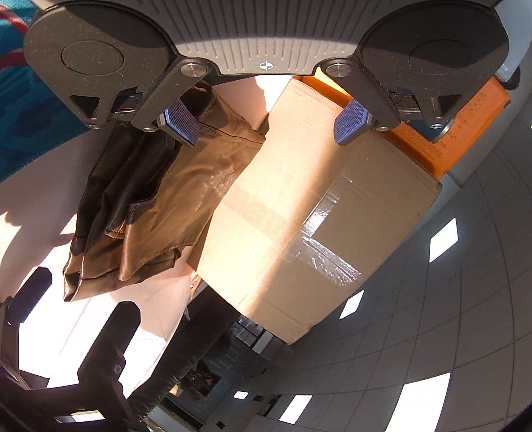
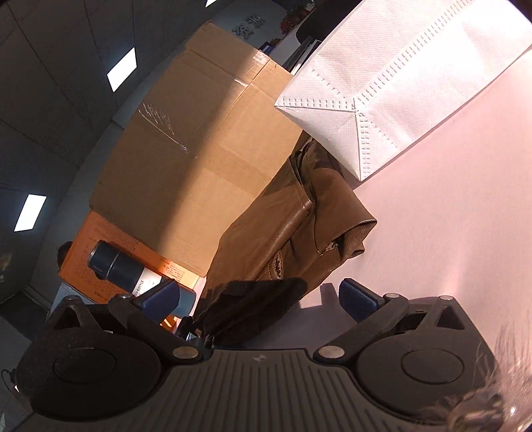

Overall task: Fold clothes
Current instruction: 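Move both tools toward the crumpled brown leather jacket by the cardboard box, then grasp the brown leather jacket with the right gripper while the left gripper grasps another edge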

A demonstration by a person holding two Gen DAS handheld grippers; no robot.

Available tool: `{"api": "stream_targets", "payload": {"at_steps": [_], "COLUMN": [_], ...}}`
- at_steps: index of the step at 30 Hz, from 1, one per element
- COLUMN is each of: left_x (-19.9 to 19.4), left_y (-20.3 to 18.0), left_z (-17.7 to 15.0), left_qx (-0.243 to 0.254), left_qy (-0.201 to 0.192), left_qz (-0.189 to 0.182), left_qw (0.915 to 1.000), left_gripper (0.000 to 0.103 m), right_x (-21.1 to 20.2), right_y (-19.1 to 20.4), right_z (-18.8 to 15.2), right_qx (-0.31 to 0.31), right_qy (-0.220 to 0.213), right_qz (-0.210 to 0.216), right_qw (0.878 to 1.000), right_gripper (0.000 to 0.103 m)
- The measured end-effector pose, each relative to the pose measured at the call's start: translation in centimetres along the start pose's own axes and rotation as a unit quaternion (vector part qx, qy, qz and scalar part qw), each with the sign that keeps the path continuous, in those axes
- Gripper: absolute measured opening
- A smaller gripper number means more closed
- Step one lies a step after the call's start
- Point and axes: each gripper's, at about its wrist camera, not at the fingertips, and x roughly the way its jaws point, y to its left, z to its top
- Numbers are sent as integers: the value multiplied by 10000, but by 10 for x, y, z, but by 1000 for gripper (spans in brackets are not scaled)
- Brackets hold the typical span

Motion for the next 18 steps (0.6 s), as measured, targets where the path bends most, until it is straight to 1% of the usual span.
{"api": "stream_targets", "payload": {"at_steps": [4,5,8,10,12,13,14,15,16,17,18], "left_x": [11,15,28,39,52,59,66,72,77,82,85], "left_y": [-8,-9,-12,-13,-12,-11,-10,-8,-6,-2,6], "left_z": [-5,-4,3,12,20,23,25,26,26,25,22], "left_qx": [733,804,856,741,458,255,52,-159,-396,-679,-1121], "left_qy": [178,220,233,215,282,381,487,584,653,715,754], "left_qz": [-259,-343,-310,-395,-613,-727,-869,-986,-1025,-1054,-1052], "left_qw": [9968,9959,9956,9962,9967,9963,9950,9933,9918,9895,9852], "left_gripper": [91,91,91,90,71,48,30,22,13,9,7], "right_x": [4,6,13,17,20,22,23,25,26,28,29], "right_y": [-1,0,1,3,5,6,6,7,7,8,8], "right_z": [8,9,11,11,10,9,9,9,9,8,8], "right_qx": [223,248,342,353,322,313,316,327,337,344,337], "right_qy": [129,158,183,168,157,141,115,84,53,11,-53], "right_qz": [71,67,59,18,-23,-43,-64,-87,-109,-131,-147], "right_qw": [9996,9995,9992,9992,9994,9994,9994,9994,9994,9993,9993], "right_gripper": [103,103,103,103,103,103,103,103,103,103,103]}}
